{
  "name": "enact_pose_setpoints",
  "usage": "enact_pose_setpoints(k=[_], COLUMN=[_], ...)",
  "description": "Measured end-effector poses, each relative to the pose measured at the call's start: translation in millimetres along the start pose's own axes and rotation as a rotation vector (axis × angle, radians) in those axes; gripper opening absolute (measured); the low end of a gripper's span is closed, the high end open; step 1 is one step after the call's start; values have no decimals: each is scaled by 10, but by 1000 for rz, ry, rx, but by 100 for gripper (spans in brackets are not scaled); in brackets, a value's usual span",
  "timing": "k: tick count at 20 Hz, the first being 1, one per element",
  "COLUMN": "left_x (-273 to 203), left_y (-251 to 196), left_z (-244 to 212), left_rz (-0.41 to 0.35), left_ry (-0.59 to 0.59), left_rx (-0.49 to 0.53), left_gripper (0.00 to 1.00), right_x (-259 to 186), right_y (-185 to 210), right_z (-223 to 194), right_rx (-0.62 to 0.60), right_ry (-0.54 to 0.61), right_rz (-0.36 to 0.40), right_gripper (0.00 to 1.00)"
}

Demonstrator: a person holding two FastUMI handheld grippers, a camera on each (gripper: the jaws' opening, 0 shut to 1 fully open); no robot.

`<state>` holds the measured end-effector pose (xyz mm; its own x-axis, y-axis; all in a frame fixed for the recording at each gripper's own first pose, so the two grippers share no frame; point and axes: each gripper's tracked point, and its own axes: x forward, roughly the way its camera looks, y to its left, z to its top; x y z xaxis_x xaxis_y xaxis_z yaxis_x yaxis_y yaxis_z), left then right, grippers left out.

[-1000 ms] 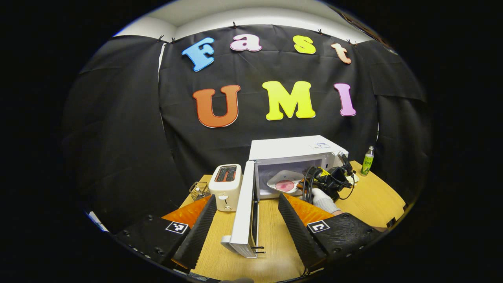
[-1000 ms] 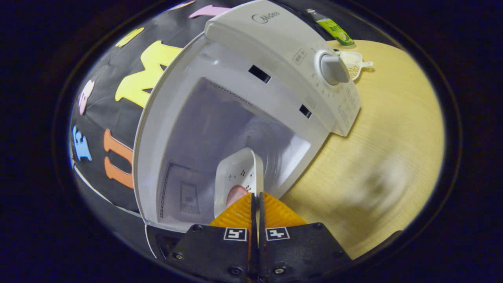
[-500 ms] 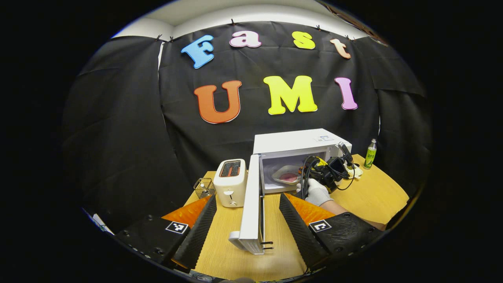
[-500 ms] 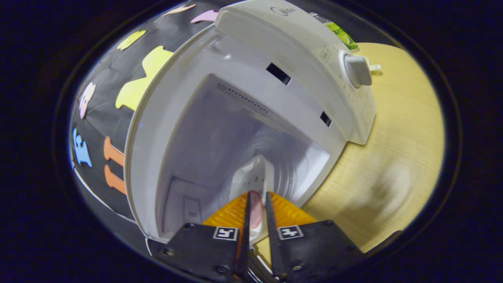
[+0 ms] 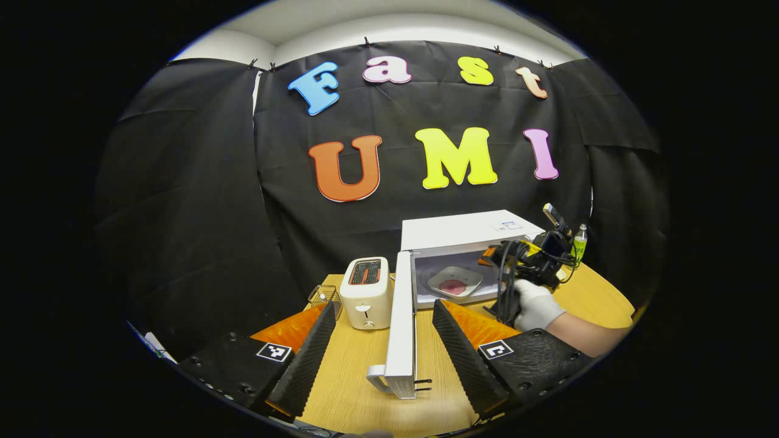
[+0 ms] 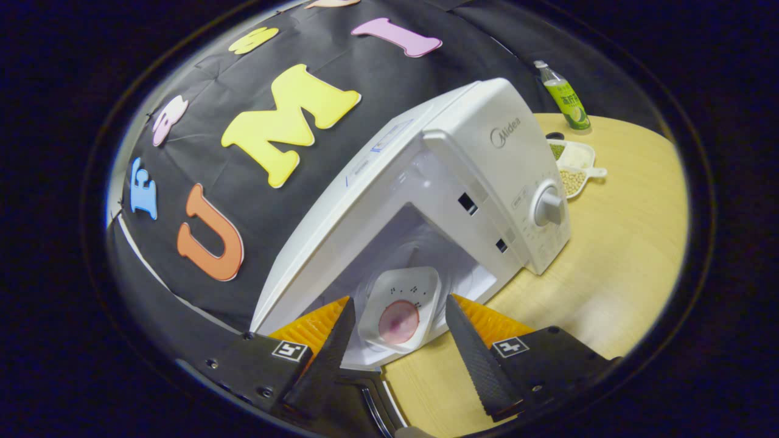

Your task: Open the microwave oven with the left hand, put the food in, and close the microwave oven.

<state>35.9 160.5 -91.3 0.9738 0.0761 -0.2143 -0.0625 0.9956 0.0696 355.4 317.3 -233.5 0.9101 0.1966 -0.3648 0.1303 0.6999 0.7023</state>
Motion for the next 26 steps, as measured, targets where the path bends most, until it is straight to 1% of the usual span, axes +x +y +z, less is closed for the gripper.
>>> enact_pose_setpoints(k=[1,2,4,5,6,7,9,10,11,12,13,14,15,16,17,18,19,20,21,22,23,24,25,26], left_x=[5,3,-2,1,17,22,4,-6,-18,-15,-24,-34,-44,-48,-55,-64,-60,-55,-44,-29,-4,32,50,76], left_y=[18,18,22,28,50,67,89,92,102,138,140,130,123,120,144,174,185,194,186,189,207,206,244,229], left_z=[21,32,56,74,76,81,69,55,42,32,9,5,-18,-23,-25,-21,-10,-12,7,34,49,40,30,24], left_rz=[3,1,2,1,5,10,18,19,26,37,45,49,51,52,61,70,72,72,66,61,63,55,61,44], left_ry=[-5,-10,-22,-29,-33,-36,-40,-45,-45,-48,-48,-51,-52,-61,-68,-74,-83,-87,-92,-96,-103,-101,-99,-98], left_rx=[-1,-3,-12,-14,-16,-19,-24,-21,-15,-9,-9,-15,-24,-24,-13,-1,7,6,0,-2,0,2,0,-9], left_gripper=[95,95,95,95,95,95,95,95,95,96,100,100,95,95,89,87,92,92,91,82,87,75,77,60], right_x=[-99,-203,-459,-586,-750,-891,-1183,-1324,-1462,-1592,-1733,-1856,-1987,-2099,-2201,-2304,-2408,-2504,-2589,-2668,-2726,-2786,-2840,-2884], right_y=[-25,-46,-75,-90,-113,-121,-198,-245,-278,-319,-413,-487,-544,-577,-615,-628,-625,-595,-573,-542,-519,-492,-455,-440], right_z=[39,91,208,268,333,376,515,595,653,706,773,881,1020,1143,1265,1397,1535,1664,1759,1838,1902,1947,1988,1989], right_rx=[-40,-90,-218,-281,-345,-388,-488,-529,-559,-591,-631,-670,-701,-735,-766,-788,-804,-819,-836,-847,-863,-881,-903,-917], right_ry=[12,22,34,39,40,39,39,30,30,33,33,20,-5,-33,-62,-95,-135,-174,-204,-223,-247,-265,-284,-291], right_rz=[0,1,13,19,27,36,39,37,43,50,47,38,28,16,3,-9,-21,-26,-28,-29,-34,-39,-43,-43], right_gripper=[96,87,89,100,100,90,90,100,91,100,91,90,91,100,100,100,100,91,91,100,92,92,92,91])
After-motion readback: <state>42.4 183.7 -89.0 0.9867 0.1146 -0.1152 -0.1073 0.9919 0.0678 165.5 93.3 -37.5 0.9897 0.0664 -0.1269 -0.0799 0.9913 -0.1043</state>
